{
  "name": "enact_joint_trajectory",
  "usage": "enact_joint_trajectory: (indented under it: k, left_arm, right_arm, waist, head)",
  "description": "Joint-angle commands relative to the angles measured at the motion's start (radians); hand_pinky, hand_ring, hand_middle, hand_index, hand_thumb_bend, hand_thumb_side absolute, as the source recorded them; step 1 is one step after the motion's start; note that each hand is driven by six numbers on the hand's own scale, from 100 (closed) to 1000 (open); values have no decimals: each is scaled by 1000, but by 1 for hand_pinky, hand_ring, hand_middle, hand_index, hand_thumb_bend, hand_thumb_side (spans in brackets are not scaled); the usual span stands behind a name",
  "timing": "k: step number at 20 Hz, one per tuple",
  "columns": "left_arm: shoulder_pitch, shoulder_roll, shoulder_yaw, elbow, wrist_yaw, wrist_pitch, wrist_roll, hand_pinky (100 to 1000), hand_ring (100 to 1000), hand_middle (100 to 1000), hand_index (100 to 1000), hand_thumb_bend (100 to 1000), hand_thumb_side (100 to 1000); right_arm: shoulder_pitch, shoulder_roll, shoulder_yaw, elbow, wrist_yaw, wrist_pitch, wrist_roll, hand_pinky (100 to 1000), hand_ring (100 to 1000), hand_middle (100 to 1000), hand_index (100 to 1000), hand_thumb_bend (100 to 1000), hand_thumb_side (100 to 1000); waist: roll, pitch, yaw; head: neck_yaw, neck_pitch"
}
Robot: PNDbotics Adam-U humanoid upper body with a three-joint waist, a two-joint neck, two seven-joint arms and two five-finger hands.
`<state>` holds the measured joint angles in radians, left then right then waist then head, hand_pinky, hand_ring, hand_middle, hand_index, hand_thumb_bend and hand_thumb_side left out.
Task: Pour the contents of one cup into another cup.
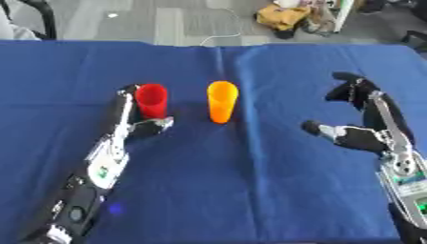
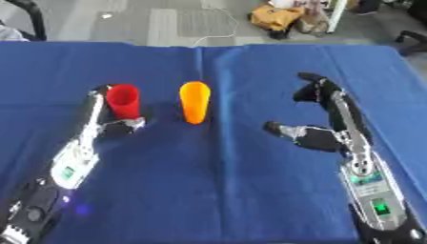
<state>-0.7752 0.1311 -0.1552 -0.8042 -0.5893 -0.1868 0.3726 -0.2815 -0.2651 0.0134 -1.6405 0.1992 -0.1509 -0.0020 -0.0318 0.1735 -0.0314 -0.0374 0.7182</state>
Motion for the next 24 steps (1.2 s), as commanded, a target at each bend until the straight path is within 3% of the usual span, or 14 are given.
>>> enact_joint_trajectory:
  k: [1, 4, 7, 8, 13, 24]
  left_arm:
    - [-1, -1, 4, 9, 17, -8, 8, 308, 397, 492, 755, 577, 329]
    - [4, 0, 3, 0, 37, -16, 21, 235, 337, 461, 737, 491, 293]
    - [7, 1, 0, -7, 53, -21, 30, 235, 337, 461, 737, 491, 293]
    - [7, 1, -1, -9, 56, -22, 32, 202, 308, 432, 705, 430, 264]
    - [24, 10, -8, -75, 98, -29, 65, 173, 287, 411, 682, 309, 222]
    - [93, 91, -56, -337, 151, 15, 62, 181, 293, 414, 681, 290, 201]
  right_arm:
    - [-14, -9, -4, -12, -7, -3, 3, 755, 639, 534, 834, 853, 298]
    - [-13, -9, -4, -12, -7, -3, 2, 755, 639, 533, 834, 851, 306]
    - [-14, -9, -4, -12, -7, -3, 1, 755, 639, 533, 834, 851, 306]
    - [-14, -9, -4, -11, -7, -3, 1, 755, 639, 534, 834, 848, 315]
    - [-14, -10, -5, -10, -7, -3, -1, 755, 639, 534, 834, 847, 317]
    - [-26, -24, 3, 8, -5, -6, -1, 746, 632, 527, 833, 856, 287]
  waist:
    - [-1, -7, 0]
    - [-1, -7, 1]
    - [-1, -7, 2]
    - [-1, -7, 2]
    - [1, -9, 3]
    - [12, -13, 14]
  head:
    - [1, -9]
    - [-1, -8]
    - [-1, -8]
    - [-1, -8]
    - [-3, -10]
    - [-16, -10]
